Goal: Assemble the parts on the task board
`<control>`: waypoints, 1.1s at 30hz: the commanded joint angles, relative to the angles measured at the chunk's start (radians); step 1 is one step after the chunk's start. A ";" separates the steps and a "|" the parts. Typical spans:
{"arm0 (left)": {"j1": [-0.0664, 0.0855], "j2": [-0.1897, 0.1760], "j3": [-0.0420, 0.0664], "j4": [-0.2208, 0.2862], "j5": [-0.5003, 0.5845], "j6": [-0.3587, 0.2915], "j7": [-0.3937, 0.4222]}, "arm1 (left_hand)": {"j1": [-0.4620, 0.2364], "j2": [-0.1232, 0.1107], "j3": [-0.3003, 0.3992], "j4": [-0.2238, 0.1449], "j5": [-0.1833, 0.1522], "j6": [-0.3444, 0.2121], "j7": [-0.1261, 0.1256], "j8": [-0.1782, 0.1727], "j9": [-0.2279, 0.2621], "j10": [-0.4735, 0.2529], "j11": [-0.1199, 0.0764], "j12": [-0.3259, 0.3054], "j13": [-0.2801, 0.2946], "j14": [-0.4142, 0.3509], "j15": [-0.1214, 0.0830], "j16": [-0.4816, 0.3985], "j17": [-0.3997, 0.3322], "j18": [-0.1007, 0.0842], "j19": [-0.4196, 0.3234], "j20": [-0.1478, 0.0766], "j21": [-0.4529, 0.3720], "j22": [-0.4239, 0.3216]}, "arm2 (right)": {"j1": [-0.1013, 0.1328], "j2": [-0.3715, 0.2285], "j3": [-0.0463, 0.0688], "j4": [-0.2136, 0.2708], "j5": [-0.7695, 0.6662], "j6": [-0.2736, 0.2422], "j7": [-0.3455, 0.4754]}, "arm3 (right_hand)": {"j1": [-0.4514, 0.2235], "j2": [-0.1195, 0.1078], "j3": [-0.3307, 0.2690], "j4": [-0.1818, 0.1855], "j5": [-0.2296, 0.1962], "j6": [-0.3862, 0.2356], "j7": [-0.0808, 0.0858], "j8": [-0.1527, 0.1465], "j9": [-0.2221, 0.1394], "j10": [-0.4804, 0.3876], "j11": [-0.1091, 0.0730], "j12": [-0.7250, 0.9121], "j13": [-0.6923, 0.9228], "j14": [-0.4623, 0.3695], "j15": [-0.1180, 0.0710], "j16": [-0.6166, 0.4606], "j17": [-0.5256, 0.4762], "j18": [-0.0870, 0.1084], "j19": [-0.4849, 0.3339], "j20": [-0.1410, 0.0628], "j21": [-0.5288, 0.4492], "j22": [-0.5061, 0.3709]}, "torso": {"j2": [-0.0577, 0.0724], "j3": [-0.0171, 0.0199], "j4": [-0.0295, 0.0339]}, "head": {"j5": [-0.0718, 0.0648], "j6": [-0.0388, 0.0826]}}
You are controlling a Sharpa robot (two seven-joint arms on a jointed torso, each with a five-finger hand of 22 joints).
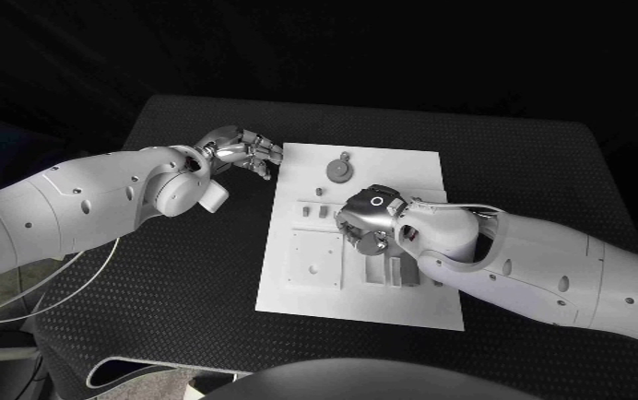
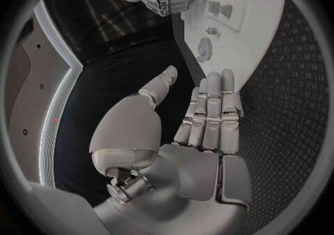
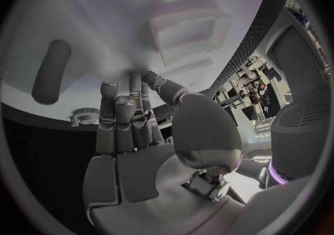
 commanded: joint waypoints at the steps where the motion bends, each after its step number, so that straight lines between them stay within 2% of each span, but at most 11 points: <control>1: 0.000 0.001 0.001 0.003 -0.003 -0.005 0.010 | 0.008 0.005 -0.001 -0.003 -0.003 -0.002 0.007 0.005 -0.002 -0.005 0.001 -0.002 -0.001 0.007 0.001 0.002 0.002 0.014 0.004 -0.001 -0.001 -0.001 | -0.018 -0.016 -0.017 -0.012 -0.021 0.073 -0.026 | 0.009 0.009 0.005 0.000 0.003 0.012 -0.001 0.007 0.003 0.010 -0.002 -0.001 -0.055 0.003 -0.008 -0.002 -0.001 0.020 0.003 -0.005 0.005 0.018 | 0.000 0.0000 0.0005 | -0.002 0.001; 9: 0.000 0.001 0.001 0.002 -0.003 -0.005 0.011 | 0.006 0.006 -0.002 -0.002 -0.003 -0.002 0.007 0.005 -0.002 -0.005 0.001 -0.002 -0.001 0.007 0.001 0.003 0.002 0.014 0.005 -0.001 -0.001 -0.001 | -0.018 -0.050 -0.016 0.024 0.046 -0.043 -0.012 | 0.007 0.023 0.001 0.000 0.003 0.019 -0.004 0.015 0.009 0.026 -0.008 -0.001 -0.055 0.024 -0.014 -0.002 -0.005 0.020 0.023 -0.012 0.011 0.016 | 0.000 -0.0006 0.0001 | -0.002 0.003; 12: 0.000 0.001 0.001 0.003 -0.003 -0.004 0.011 | 0.006 0.006 -0.002 -0.002 -0.003 -0.002 0.008 0.005 -0.002 -0.005 0.002 -0.002 -0.001 0.007 0.001 0.003 0.002 0.014 0.005 0.000 -0.001 -0.001 | -0.018 -0.062 -0.011 0.038 0.069 -0.078 -0.002 | 0.006 0.022 0.000 0.000 0.003 0.021 -0.006 0.018 0.013 0.032 -0.010 -0.001 -0.054 0.031 -0.017 -0.003 -0.007 0.020 0.030 -0.016 0.013 0.015 | 0.000 -0.0007 0.0000 | -0.002 0.003; 21: 0.000 0.001 0.001 0.003 -0.003 -0.005 0.011 | 0.004 0.006 -0.002 -0.001 -0.003 -0.002 0.008 0.005 -0.002 -0.005 0.002 -0.002 -0.001 0.007 0.001 0.003 0.002 0.014 0.005 0.000 -0.001 -0.001 | -0.018 -0.077 0.007 0.049 0.156 -0.120 0.026 | 0.006 0.020 -0.001 0.000 0.003 0.024 -0.008 0.022 0.018 0.039 -0.013 -0.001 -0.053 0.040 -0.020 -0.002 -0.007 0.020 0.038 -0.020 0.014 0.015 | 0.001 -0.0005 0.0015 | 0.002 0.003; 24: 0.000 -0.001 0.001 0.003 -0.003 -0.005 0.011 | 0.003 0.006 -0.002 0.000 -0.003 -0.003 0.008 0.005 -0.002 -0.005 0.002 -0.002 -0.001 0.007 0.001 0.003 0.002 0.014 0.005 0.000 -0.001 -0.001 | -0.018 -0.085 0.022 0.055 0.223 -0.129 0.035 | 0.005 0.021 -0.001 0.000 0.003 0.024 -0.008 0.023 0.019 0.040 -0.014 -0.001 -0.053 0.040 -0.020 -0.002 -0.007 0.020 0.039 -0.020 0.014 0.015 | 0.001 -0.0006 0.0011 | 0.003 0.002; 29: 0.000 -0.001 0.001 0.006 -0.003 -0.006 0.010 | 0.002 0.006 -0.003 0.000 -0.003 -0.003 0.010 0.004 -0.002 -0.005 0.002 -0.002 -0.001 0.007 0.001 0.003 0.002 0.014 0.005 0.000 -0.001 -0.001 | -0.015 -0.099 0.056 0.067 0.352 -0.124 0.040 | 0.003 0.025 0.000 0.000 0.004 0.022 -0.007 0.023 0.020 0.040 -0.014 -0.002 -0.054 0.040 -0.021 -0.004 -0.008 0.020 0.039 -0.020 0.013 0.014 | -0.001 -0.0021 -0.0010 | 0.004 0.003; 33: 0.001 -0.002 0.001 0.007 -0.003 -0.007 0.010 | 0.002 0.006 -0.003 0.000 -0.003 -0.004 0.010 0.004 -0.002 -0.005 0.002 -0.002 -0.001 0.007 0.001 0.003 0.002 0.014 0.005 0.000 -0.001 -0.002 | -0.004 -0.104 0.066 0.069 0.513 -0.088 0.041 | 0.001 0.034 0.002 0.000 0.004 0.017 -0.006 0.022 0.023 0.037 -0.013 -0.005 -0.055 0.038 -0.020 -0.008 -0.009 0.020 0.037 -0.020 0.010 0.013 | 0.000 -0.0013 -0.0001 | 0.007 0.003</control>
